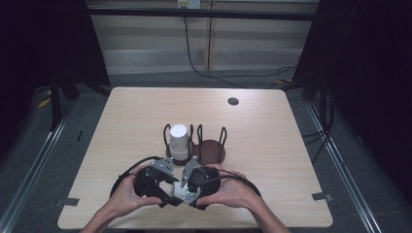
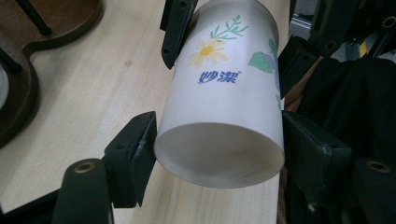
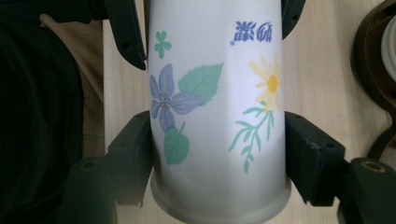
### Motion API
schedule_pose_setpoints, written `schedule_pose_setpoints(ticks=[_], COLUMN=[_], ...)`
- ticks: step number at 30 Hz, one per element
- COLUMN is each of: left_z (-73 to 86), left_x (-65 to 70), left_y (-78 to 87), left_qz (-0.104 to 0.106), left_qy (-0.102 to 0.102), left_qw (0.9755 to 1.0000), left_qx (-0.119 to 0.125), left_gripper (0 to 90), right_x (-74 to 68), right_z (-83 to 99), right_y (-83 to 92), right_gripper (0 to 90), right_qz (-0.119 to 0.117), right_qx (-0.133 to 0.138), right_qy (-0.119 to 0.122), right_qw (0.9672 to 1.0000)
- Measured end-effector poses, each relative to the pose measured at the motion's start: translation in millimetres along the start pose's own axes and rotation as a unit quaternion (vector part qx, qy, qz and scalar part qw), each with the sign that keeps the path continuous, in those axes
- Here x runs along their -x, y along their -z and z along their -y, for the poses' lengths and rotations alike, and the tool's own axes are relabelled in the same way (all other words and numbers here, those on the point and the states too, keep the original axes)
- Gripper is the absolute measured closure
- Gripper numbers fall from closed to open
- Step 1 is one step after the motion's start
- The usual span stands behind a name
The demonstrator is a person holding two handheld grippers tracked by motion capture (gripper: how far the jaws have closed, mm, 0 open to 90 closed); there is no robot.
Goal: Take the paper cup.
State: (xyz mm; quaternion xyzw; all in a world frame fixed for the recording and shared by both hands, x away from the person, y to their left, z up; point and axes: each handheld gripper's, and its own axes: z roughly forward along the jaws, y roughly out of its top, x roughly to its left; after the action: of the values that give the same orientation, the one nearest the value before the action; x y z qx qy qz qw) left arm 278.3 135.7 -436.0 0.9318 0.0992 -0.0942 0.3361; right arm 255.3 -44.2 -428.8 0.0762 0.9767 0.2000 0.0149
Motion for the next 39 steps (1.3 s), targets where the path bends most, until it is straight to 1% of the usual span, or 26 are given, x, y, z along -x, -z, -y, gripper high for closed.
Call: schedule_pose_setpoints(ticks=[2, 4, 7, 8, 9, 14, 15, 22, 25, 27, 30, 32, 33, 35, 36, 37, 39], left_z=[0.2, -0.2, -0.1, -0.1, 0.0, 0.3, 0.5, 0.1, -0.3, -0.1, 1.0, 2.1, 2.5, 3.5, 3.9, 4.5, 5.9], left_x=[0.7, 0.5, 0.0, -0.5, 0.4, -0.1, 0.0, 0.5, 1.4, 1.8, 1.4, 0.9, 0.7, 0.6, 0.1, 0.2, -0.7], left_y=[-0.6, -0.9, -2.4, -2.6, -3.3, -2.8, -2.8, -1.8, -1.6, -1.9, -1.4, -0.9, -0.5, 0.0, 1.0, 1.2, 2.7], left_qz=[-0.002, 0.002, 0.005, 0.010, 0.006, 0.012, 0.012, 0.005, 0.006, -0.001, 0.000, -0.003, -0.005, -0.003, -0.008, -0.008, -0.008], left_qy=[-0.001, 0.000, 0.004, 0.002, 0.003, 0.002, 0.000, -0.001, 0.000, -0.003, -0.003, -0.003, -0.004, 0.001, -0.004, 0.001, 0.003], left_qw=[1.0000, 1.0000, 1.0000, 1.0000, 1.0000, 0.9999, 0.9999, 1.0000, 0.9999, 1.0000, 1.0000, 1.0000, 0.9999, 0.9999, 0.9999, 0.9998, 0.9997], left_qx=[0.001, 0.003, 0.003, 0.000, 0.001, 0.002, 0.002, 0.007, 0.009, 0.006, 0.007, 0.007, 0.009, 0.016, 0.015, 0.020, 0.025], left_gripper=[33.4, 33.3, 32.8, 32.5, 33.3, 34.1, 34.5, 36.2, 36.6, 36.7, 36.8, 36.7, 36.7, 36.7, 36.7, 36.7, 36.7], right_x=[0.1, -0.1, -0.1, -0.4, -0.9, -1.2, -1.3, 0.3, 1.7, 3.2, 5.5, 7.3, 8.0, 9.7, 10.2, 10.9, 12.1], right_z=[-0.1, -0.2, -0.2, -0.4, -0.6, -0.6, -0.6, 0.8, 2.4, 4.2, 7.1, 9.2, 9.9, 11.6, 12.3, 13.0, 14.5], right_y=[-0.2, 0.1, -0.3, -0.6, -0.5, -0.1, -0.1, -0.3, -0.1, 0.3, 0.6, 1.7, 2.2, 3.6, 4.1, 4.7, 6.8], right_gripper=[31.5, 31.5, 31.5, 31.6, 31.5, 31.5, 31.5, 29.1, 26.6, 23.3, 17.7, 16.4, 15.7, 15.4, 15.0, 14.7, 14.3], right_qz=[0.000, 0.000, -0.003, -0.004, -0.003, -0.001, -0.001, -0.002, -0.003, -0.006, -0.011, -0.010, -0.014, -0.015, -0.014, -0.016, -0.018], right_qx=[0.001, 0.001, 0.002, 0.004, 0.002, 0.001, 0.001, 0.004, 0.014, 0.022, 0.032, 0.043, 0.048, 0.058, 0.061, 0.065, 0.074], right_qy=[0.004, 0.000, 0.006, 0.007, 0.005, 0.006, 0.007, 0.003, 0.000, -0.006, -0.018, -0.025, -0.026, -0.030, -0.034, -0.035, -0.042], right_qw=[1.0000, 1.0000, 1.0000, 1.0000, 1.0000, 1.0000, 1.0000, 1.0000, 0.9999, 0.9997, 0.9992, 0.9987, 0.9984, 0.9977, 0.9975, 0.9971, 0.9962])
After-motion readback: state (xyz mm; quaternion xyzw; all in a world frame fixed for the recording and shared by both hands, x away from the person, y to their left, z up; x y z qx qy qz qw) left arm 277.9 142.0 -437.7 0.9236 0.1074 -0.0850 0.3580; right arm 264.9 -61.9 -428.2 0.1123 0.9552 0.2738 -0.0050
